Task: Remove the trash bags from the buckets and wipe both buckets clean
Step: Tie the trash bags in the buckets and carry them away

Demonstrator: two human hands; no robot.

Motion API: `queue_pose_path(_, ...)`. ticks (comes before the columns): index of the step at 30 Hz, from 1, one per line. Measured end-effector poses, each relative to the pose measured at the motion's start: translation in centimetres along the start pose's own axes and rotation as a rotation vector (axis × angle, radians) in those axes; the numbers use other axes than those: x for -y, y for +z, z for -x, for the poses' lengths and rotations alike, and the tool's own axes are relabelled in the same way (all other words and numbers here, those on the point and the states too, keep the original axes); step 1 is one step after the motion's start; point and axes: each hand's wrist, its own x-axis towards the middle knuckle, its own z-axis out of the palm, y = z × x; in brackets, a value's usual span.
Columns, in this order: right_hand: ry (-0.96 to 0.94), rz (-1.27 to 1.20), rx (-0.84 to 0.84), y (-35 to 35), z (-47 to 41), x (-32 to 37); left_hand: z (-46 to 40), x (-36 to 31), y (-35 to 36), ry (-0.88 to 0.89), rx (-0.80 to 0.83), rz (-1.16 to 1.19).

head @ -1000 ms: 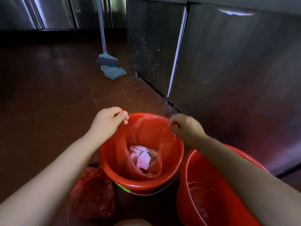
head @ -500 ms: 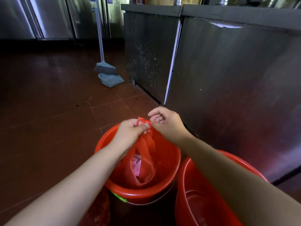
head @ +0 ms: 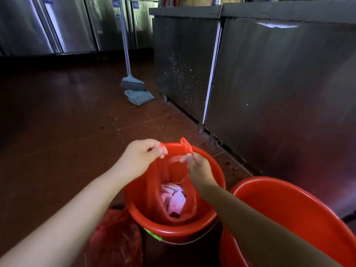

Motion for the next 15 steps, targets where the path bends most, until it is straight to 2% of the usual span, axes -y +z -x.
queue_pose_path(3, -0.084, 0.189, 0.136, 0.1, -0.4, 0.6, -0.3, -0.8, -0.9, 0.391, 0.147, -0.522)
queue_pose_path(6, -0.130, 0.176, 0.323, 1.1, 0.0, 0.9, -1.7, -1.5, -1.4, 0.530, 0.179, -0.648)
queue_pose_path(8, -0.150, 0.195, 0.380, 1.9, 0.3, 0.9, -2.8, -1.8, -1.1, 0.522, 0.217, -0.592)
queue_pose_path(10, -0.175, 0.263, 0.338, 2.3, 0.2, 0.8, -3.7, -1.8, -0.3, 0.482, 0.246, -0.502)
queue_pose_path(15, -0.101, 0.121, 0.290, 1.6, -0.2, 0.7, -4.2, 1.1, 0.0, 0.265, 0.119, -0.318)
